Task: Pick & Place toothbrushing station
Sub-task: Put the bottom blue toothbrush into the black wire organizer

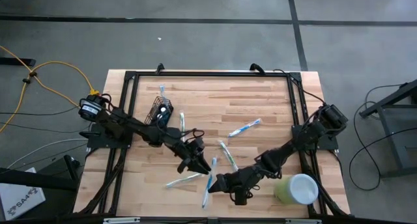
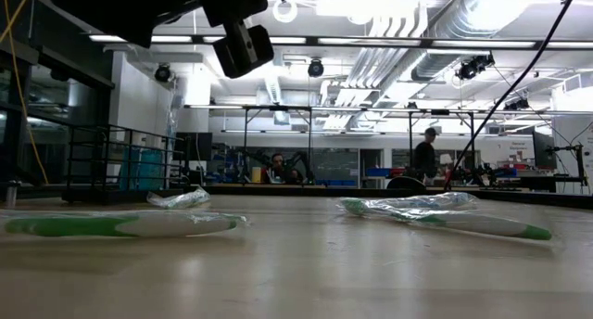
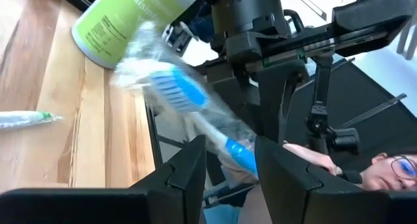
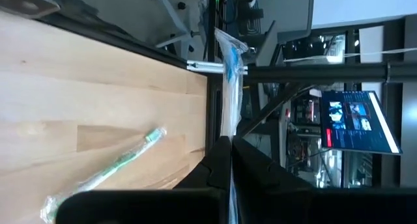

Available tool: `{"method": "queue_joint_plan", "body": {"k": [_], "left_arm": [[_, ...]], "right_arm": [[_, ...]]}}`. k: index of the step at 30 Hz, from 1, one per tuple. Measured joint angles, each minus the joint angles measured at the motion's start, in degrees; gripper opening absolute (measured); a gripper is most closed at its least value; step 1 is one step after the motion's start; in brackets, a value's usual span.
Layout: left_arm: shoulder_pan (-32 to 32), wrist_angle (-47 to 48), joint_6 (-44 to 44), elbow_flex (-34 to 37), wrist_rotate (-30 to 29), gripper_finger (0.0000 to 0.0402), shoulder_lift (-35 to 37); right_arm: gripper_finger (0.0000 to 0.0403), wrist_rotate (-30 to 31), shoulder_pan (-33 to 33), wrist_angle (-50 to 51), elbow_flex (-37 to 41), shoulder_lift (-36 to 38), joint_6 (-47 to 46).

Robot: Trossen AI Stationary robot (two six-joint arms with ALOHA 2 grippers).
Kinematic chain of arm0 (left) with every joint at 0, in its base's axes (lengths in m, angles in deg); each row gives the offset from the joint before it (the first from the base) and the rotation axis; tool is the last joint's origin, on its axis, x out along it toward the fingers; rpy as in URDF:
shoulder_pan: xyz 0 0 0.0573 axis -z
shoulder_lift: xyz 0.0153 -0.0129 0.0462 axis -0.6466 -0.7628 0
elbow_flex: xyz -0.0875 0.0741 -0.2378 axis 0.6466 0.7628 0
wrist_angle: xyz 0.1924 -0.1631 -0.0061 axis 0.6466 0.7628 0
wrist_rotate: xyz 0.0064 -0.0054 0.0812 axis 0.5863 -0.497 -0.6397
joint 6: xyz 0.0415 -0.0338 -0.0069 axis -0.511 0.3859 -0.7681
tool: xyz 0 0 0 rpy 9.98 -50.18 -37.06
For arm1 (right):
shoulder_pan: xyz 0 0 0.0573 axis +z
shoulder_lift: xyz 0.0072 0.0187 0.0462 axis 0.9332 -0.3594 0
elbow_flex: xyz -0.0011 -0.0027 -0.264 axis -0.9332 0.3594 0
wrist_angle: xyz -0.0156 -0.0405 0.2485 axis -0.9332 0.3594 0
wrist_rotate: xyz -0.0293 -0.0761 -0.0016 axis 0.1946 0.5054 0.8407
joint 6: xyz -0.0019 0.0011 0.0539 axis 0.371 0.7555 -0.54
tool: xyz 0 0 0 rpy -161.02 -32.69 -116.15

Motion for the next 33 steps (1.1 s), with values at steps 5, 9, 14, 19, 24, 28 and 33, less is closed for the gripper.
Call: {"method": "queue_joint_plan", "body": {"k": [5, 9, 14, 19, 24, 28, 33], "left_arm": [[-0.7, 0.0, 1.0, 0.0, 3.5, 0.0128, 0.0], [-0.7, 0.0, 1.1, 0.0, 5.7, 0.0128, 0.0], [-1.2, 0.0, 1.1, 0.0, 8.2, 0.0128, 0.0], [-1.9, 0.0, 0.4, 0.0, 8.8, 0.0128, 0.0], [-2.7, 0.0, -0.5, 0.0, 8.9, 0.0128, 0.0], [-2.8, 0.0, -0.8, 0.0, 9.0, 0.0128, 0.0], [-2.8, 0.0, -1.2, 0.0, 9.2, 0.0128, 0.0]], "right_arm": [[0.0003, -0.1, 1.3, 0.0, 0.0, 0.0, -0.1], [0.0003, -0.8, 1.7, 0.0, 0.0, 0.0, -0.1], [0.0003, -4.7, 1.2, 0.0, 0.0, 0.0, 0.1], [0.0003, -5.0, 0.5, -0.9, 0.0, 0.0, 1.2], [0.0003, -6.5, -0.7, -1.8, 0.0, 0.0, 1.8], [0.0003, -6.5, -1.7, -1.8, 0.0, 0.0, 1.8], [0.0003, -10.4, -3.3, -1.8, 0.0, 0.0, 1.8]]}}
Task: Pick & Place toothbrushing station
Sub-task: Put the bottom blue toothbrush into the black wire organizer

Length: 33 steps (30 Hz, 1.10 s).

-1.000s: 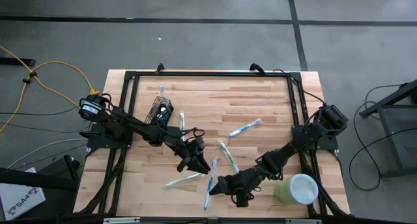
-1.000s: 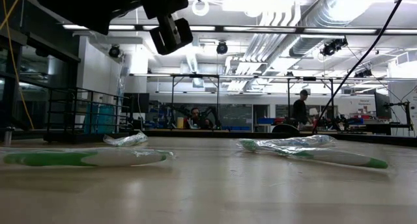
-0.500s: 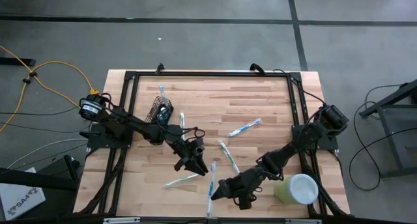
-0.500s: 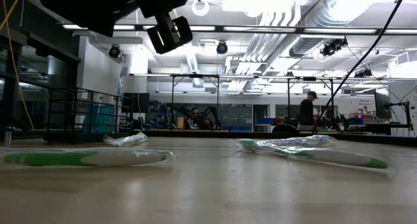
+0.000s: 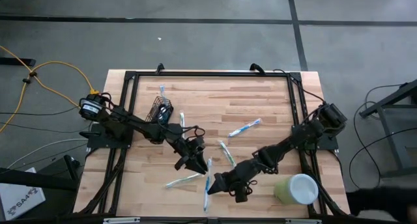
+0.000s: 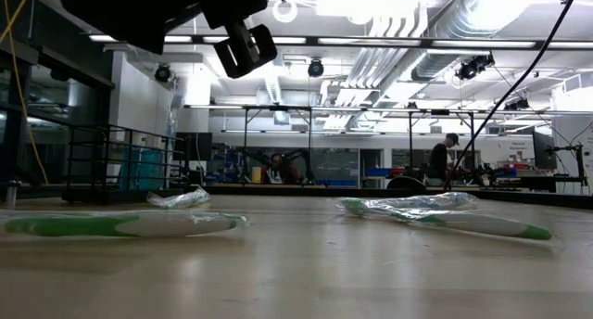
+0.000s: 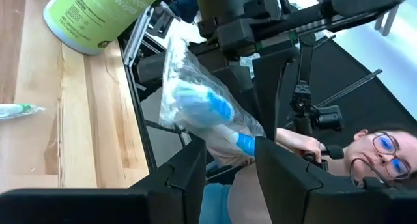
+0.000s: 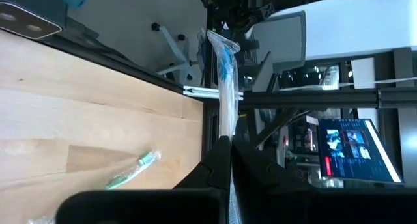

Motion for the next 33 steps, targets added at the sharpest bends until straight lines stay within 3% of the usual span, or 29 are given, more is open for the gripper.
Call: {"method": "queue_joint_plan", "body": {"k": [5, 33], "left_arm": [[-0.9, 0.0, -0.6, 0.0, 0.1, 0.0128, 0.0], [-0.8, -3.3, -2.3, 0.0, 0.0, 0.0128, 0.0]], "right_arm": [[0.0003, -3.2, -0.9, 0.0, 0.0, 0.0, 0.0], [0.0003, -4.9, -3.5, -1.3, 0.0, 0.0, -0.1]]}}
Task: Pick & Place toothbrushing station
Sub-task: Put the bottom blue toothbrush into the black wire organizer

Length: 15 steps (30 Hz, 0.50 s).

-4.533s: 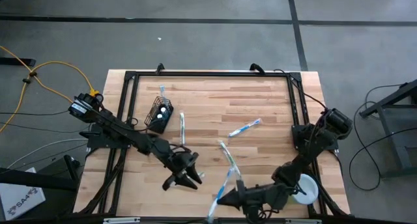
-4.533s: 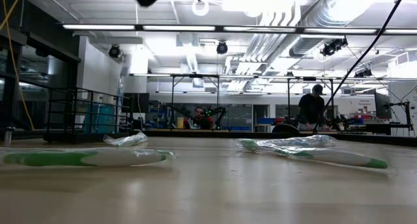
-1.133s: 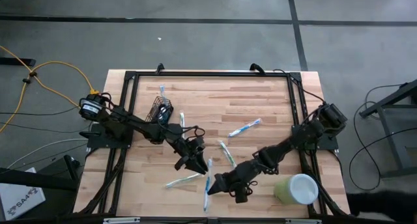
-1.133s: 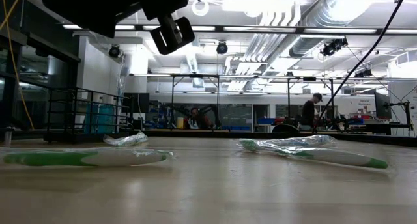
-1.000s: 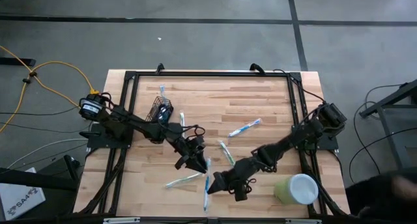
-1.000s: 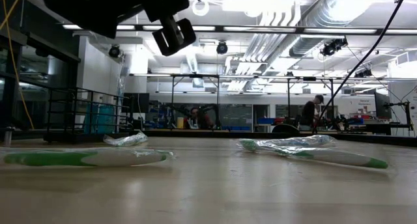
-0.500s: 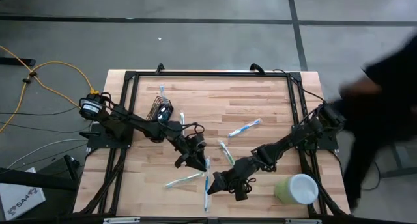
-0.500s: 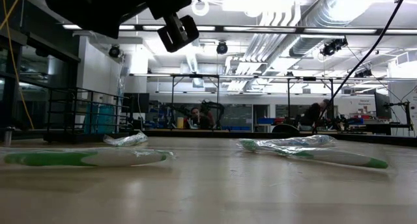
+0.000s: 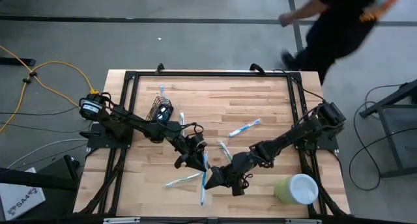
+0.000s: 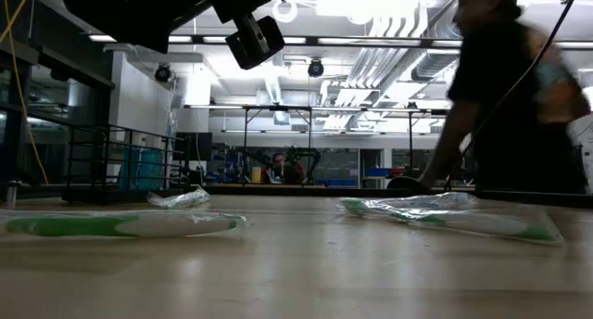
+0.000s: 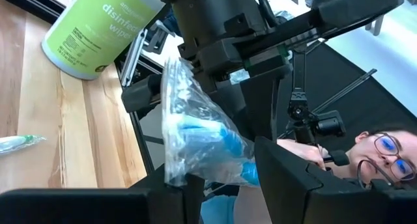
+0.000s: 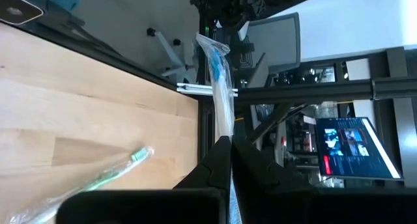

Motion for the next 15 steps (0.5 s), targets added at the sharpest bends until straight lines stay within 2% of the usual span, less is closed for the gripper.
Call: {"method": "queue_joint_plan", "body": {"k": [7, 15], "left_arm": [[0.0, 0.0, -0.1, 0.0, -1.2, 0.0121, 0.0], [0.0, -0.2, 0.0, 0.0, -1.4, 0.005, 0.0]], "right_arm": [[0.0003, 0.0, 0.0, -0.1, 0.0, 0.0, -0.1], [0.0003, -0.1, 0.0, 0.1, 0.0, 0.0, -0.3]]}}
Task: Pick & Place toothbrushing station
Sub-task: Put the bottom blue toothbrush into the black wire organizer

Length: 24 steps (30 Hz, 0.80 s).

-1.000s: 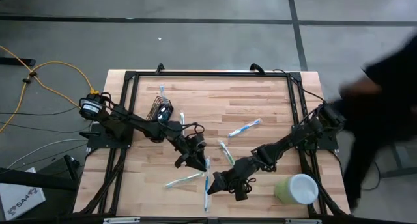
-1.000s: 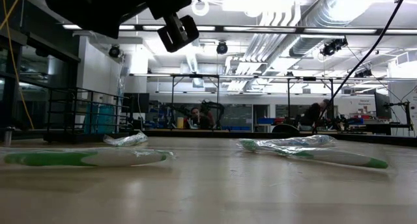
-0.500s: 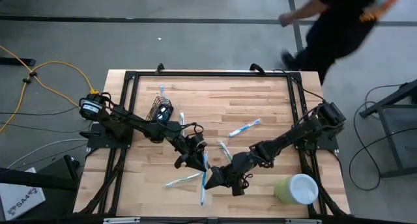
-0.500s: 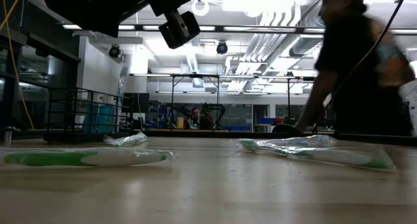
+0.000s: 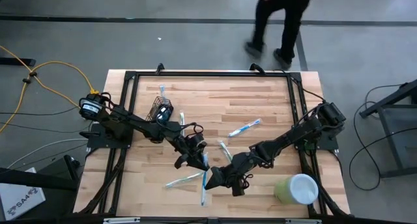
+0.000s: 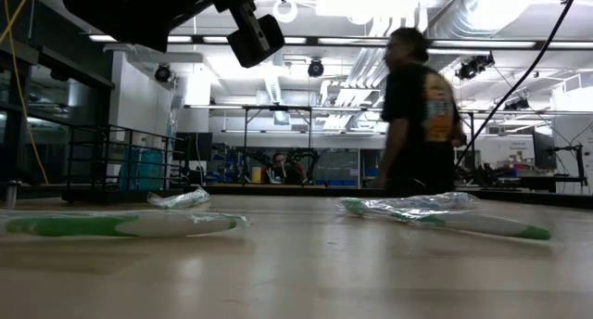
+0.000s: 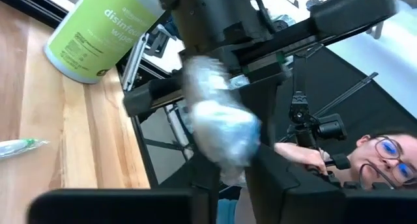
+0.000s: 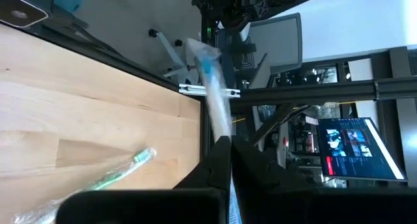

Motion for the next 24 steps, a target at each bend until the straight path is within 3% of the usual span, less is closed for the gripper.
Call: {"method": "queue_joint_plan", "body": {"k": [5, 24], "left_arm": [[0.0, -0.2, 0.0, 0.0, 0.6, 0.001, 0.0], [0.0, 0.2, -0.3, 0.0, 1.0, 0.0005, 0.0]], "right_arm": [[0.0003, 0.0, 0.0, 0.3, 0.0, -0.1, 0.0], [0.0003, -0.2, 0.0, -1.0, 0.0, 0.0, -2.7]]}}
